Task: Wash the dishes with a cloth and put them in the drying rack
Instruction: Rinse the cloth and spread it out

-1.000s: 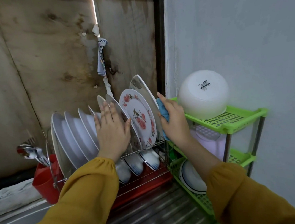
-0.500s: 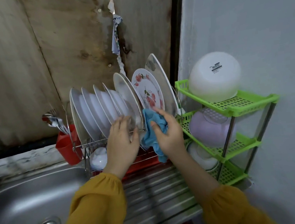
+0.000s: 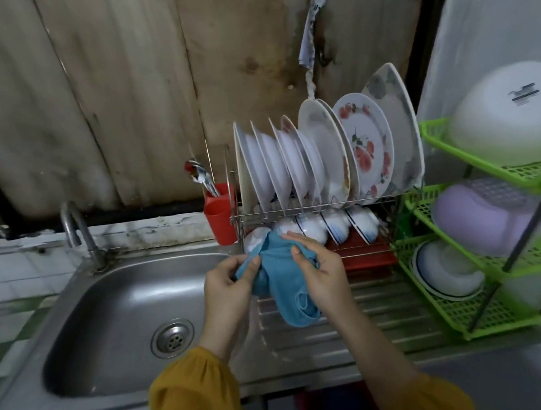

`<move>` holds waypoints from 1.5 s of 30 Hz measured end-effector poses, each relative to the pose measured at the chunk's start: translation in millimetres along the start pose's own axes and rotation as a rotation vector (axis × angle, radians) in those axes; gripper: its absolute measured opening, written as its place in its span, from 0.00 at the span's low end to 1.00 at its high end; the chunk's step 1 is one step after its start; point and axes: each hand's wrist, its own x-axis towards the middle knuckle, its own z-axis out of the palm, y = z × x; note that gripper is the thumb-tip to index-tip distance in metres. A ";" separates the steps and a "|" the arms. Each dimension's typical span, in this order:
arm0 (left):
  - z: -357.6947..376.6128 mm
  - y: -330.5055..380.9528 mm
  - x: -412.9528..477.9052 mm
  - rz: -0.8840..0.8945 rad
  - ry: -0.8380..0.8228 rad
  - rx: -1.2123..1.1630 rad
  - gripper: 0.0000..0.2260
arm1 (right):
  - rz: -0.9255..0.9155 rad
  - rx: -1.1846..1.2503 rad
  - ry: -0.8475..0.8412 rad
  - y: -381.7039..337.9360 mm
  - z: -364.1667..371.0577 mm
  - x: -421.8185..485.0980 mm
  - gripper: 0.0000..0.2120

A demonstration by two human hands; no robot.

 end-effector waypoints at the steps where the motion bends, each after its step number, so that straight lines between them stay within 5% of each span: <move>1: -10.4 1.6 0.5 -0.008 0.021 -0.017 0.07 | 0.031 0.026 0.016 2.0 5.5 -0.6 0.12; 7: -102.5 16.8 15.3 -0.197 0.025 -0.180 0.04 | 0.123 0.110 -0.108 4.2 94.0 -6.0 0.08; 12: -186.1 27.8 33.7 -0.216 -0.042 -0.096 0.05 | 0.448 0.625 -0.099 -8.5 189.3 -21.3 0.14; 15: -236.1 25.4 42.1 -0.213 -0.047 0.001 0.07 | 0.527 0.706 -0.139 -13.1 239.5 -30.3 0.11; 22: -347.7 37.3 61.9 -0.038 0.267 0.207 0.08 | 0.433 0.232 -0.191 -12.0 317.5 -17.3 0.16; 30: -384.4 58.7 84.0 0.069 0.311 0.326 0.08 | 0.185 -0.187 -0.423 -25.6 346.7 14.6 0.11; 34: -393.5 72.7 98.0 0.080 0.388 0.342 0.11 | 0.180 -0.007 -0.608 -31.8 345.0 40.6 0.07; 36: -397.9 77.5 105.2 0.075 0.407 0.359 0.09 | 0.230 0.082 -0.662 -33.4 345.0 52.9 0.14; 41: -405.0 87.2 118.4 0.056 0.453 0.363 0.08 | 0.034 -0.208 -0.545 -31.0 360.9 77.6 0.23; 45: -406.0 87.7 126.2 0.019 0.498 0.378 0.10 | -0.162 -0.439 -0.444 -26.0 366.1 82.8 0.19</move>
